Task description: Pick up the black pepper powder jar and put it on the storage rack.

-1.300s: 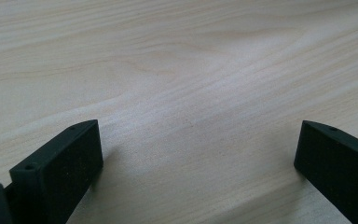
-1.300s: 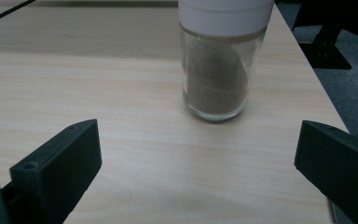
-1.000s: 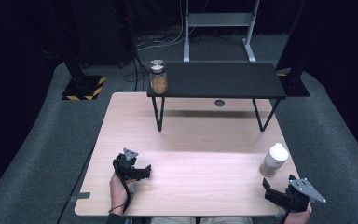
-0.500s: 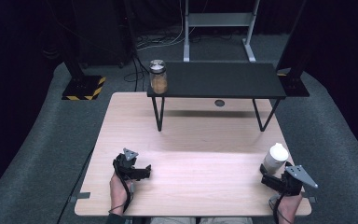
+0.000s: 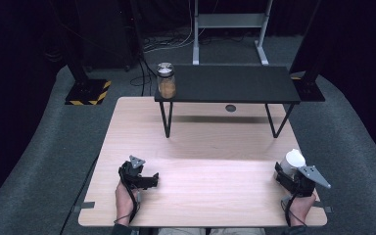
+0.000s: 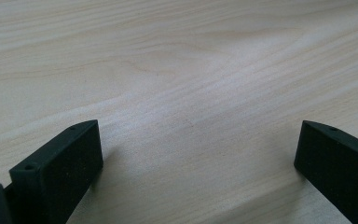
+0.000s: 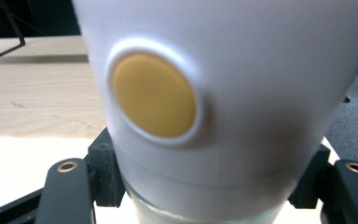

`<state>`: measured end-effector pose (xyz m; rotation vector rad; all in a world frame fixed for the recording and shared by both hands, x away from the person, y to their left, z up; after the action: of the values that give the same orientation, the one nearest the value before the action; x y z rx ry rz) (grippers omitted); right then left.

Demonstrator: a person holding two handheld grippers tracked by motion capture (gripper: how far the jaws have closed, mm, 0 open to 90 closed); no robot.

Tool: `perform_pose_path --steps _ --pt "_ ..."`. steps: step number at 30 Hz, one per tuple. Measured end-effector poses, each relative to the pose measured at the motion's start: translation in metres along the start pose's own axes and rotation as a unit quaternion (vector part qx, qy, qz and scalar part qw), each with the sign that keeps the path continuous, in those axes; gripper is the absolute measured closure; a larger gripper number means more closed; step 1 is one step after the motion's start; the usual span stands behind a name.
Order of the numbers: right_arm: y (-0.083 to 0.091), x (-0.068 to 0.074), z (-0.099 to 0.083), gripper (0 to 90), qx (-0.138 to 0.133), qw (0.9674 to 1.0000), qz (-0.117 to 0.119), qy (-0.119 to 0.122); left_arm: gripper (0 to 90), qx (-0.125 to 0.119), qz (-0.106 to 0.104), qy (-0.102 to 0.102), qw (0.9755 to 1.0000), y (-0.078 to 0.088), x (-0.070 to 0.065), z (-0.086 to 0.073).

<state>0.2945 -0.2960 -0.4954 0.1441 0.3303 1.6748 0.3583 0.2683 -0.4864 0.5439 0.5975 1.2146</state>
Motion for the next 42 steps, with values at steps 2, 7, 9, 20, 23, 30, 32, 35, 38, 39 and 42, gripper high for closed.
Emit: perform_pose_path --steps 2,7,9,20,23,30,32,35,38,39,42 --pt "0.000 0.000 0.000 30.2 0.001 1.0000 -0.002 -0.001 0.3 0.000 0.000 0.000 1.0000 0.000 0.000 0.000" --pt "0.001 0.001 0.001 30.3 0.004 1.0000 -0.005 -0.003 0.3 0.000 -0.001 0.000 1.0000 0.000 0.000 0.000" --pt "0.001 0.001 0.002 30.3 0.005 1.0000 -0.006 -0.002 0.3 0.000 -0.001 0.000 1.0000 0.000 0.000 0.000" --pt "0.003 0.002 0.006 30.3 0.008 1.0000 0.004 0.001 0.3 -0.001 -0.001 0.000 1.0000 0.000 0.000 0.000" --pt "0.005 0.002 0.009 30.3 0.009 0.9999 0.007 0.002 0.3 -0.001 -0.001 0.000 1.0000 0.000 0.000 0.000" --pt "0.014 0.000 0.019 30.3 0.001 0.9999 0.011 0.003 0.3 0.000 -0.001 0.000 1.0000 0.000 0.000 0.000" --pt "0.016 -0.001 0.024 30.3 0.000 0.9999 0.014 0.005 0.3 -0.001 -0.001 0.001 1.0000 -0.001 0.000 0.000" --pt "0.018 -0.001 0.029 30.3 -0.002 0.9999 0.015 0.008 0.3 0.000 -0.001 -0.001 1.0000 0.000 0.000 0.000" --pt "0.020 -0.001 0.035 30.2 -0.005 0.9998 0.017 0.013 0.3 -0.001 -0.001 0.001 1.0000 0.000 0.000 0.000" --pt "0.021 -0.001 0.038 30.2 -0.005 0.9997 0.018 0.014 0.3 0.000 -0.001 0.000 1.0000 0.000 0.000 0.000" --pt "0.023 -0.001 0.044 30.2 -0.007 0.9996 0.021 0.014 0.4 -0.001 -0.001 0.000 1.0000 0.000 0.000 0.000"
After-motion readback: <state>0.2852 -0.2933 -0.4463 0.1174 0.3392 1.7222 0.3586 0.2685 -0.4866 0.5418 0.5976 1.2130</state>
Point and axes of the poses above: each handheld gripper's, and its own axes: y roughly backward along the jaws, z roughly out of its top, x roughly to its left, the point moved 7 cm from there along -y, roughly forward along the jaws, and after that the axes turned 10 degrees about y, right-handed, at the moved point
